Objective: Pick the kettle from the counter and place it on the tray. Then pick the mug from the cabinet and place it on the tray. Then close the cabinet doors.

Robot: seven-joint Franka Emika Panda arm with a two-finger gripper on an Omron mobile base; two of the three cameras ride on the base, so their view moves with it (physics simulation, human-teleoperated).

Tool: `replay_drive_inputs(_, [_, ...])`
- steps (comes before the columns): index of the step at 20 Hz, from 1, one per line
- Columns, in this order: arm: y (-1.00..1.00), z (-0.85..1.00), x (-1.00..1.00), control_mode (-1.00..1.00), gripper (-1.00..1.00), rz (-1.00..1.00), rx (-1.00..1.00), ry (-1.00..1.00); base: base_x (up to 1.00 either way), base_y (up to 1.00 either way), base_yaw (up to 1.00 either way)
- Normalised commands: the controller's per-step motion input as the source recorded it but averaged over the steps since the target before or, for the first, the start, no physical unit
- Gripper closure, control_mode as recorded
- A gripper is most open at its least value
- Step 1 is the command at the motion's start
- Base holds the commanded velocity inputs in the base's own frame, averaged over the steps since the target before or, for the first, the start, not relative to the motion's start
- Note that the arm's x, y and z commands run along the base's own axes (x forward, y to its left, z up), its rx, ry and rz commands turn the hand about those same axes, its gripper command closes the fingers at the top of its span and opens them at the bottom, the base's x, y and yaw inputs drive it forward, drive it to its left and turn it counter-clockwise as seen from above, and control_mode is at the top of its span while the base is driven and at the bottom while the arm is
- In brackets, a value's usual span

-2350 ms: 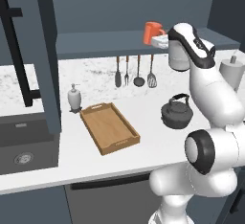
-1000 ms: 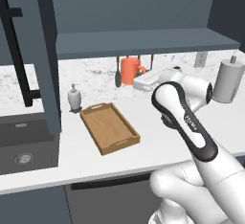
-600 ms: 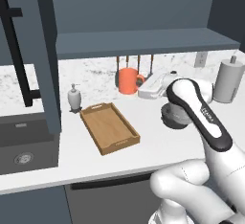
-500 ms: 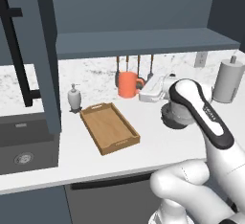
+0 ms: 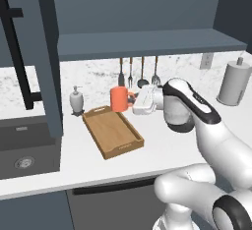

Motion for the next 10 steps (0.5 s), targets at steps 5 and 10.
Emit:
replay_drive_inputs(5, [0.28,-0.54,0.69,-1.0,1.0,0.11,-0.03,0.0,0.0,0.0,0.0])
replay_drive_inputs(10, [0.1,-0.51,0.71,-1.0,1.0,0.13,-0.01,0.0,0.0,0.0,0.0])
